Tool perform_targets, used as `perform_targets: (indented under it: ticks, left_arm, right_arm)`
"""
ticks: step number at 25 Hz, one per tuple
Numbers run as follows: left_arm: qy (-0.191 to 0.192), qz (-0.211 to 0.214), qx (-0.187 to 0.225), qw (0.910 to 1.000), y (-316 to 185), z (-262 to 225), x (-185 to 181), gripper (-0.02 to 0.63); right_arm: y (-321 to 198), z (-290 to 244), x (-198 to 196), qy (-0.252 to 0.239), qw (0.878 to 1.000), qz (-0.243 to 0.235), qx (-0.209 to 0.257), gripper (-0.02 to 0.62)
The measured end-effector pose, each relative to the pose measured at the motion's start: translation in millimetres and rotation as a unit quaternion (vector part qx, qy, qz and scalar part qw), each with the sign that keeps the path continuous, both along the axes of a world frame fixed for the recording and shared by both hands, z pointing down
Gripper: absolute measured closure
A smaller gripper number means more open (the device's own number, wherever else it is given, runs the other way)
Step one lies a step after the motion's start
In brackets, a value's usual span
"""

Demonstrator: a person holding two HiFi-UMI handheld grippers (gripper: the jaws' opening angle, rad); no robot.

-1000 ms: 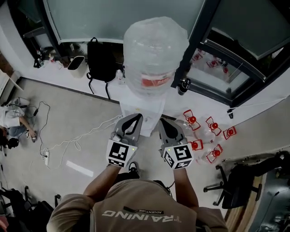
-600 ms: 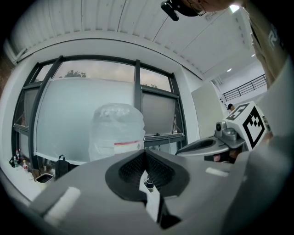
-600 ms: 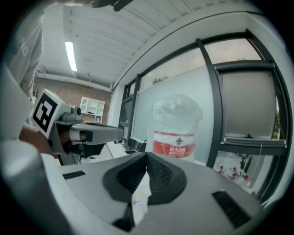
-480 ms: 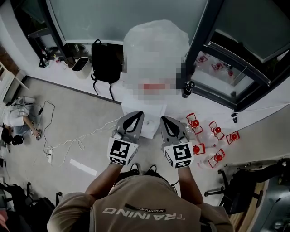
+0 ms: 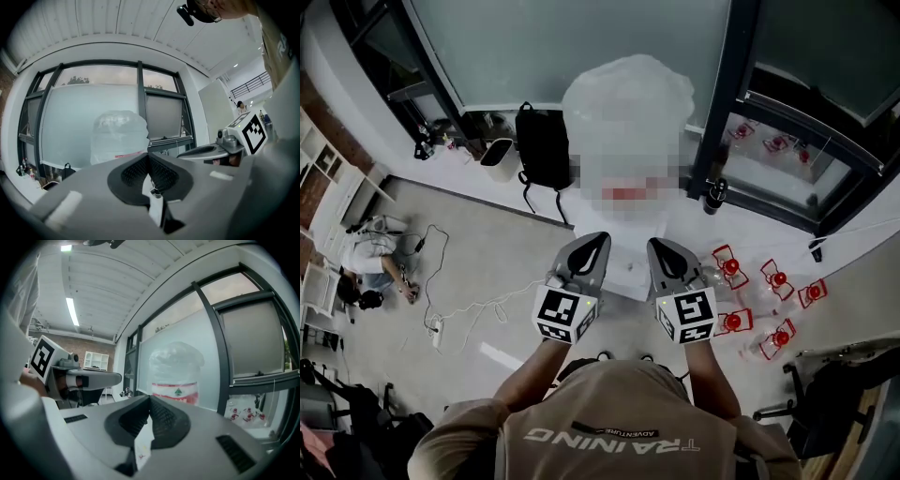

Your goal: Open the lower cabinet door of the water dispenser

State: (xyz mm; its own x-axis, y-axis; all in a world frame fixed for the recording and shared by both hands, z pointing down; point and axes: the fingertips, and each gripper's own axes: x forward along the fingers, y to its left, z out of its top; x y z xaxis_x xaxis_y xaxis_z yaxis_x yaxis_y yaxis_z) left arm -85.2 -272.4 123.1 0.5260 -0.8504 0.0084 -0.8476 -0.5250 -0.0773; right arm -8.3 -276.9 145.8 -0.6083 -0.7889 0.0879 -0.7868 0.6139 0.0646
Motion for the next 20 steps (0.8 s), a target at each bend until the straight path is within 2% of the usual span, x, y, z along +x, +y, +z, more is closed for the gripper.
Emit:
perform_targets:
  ticks: [5, 9, 14, 20]
  left_arm:
    - [0.005, 0.000, 0.008, 1.0000, 1, -11, -15, 0.604]
    - [0.010, 0.004, 0.015, 0.9998, 5, -12, -19, 0.604]
    - [0.004, 0.011, 0.005, 0.9999, 11, -5, -24, 0.604]
    - [0.004, 0.020, 0.014, 0.9997, 18, -12, -22, 0.604]
  right_arm:
    - [3, -12, 2, 0.008, 0.999, 0.031, 0.013, 0.585]
    - [6, -12, 2, 0.019, 0.999, 0.032, 0.010, 0.586]
    - [13, -11, 4, 0.011, 0.999, 0.042, 0.001, 0.586]
    - [16, -11, 5, 0.000, 0.999, 0.046, -0.006, 0.586]
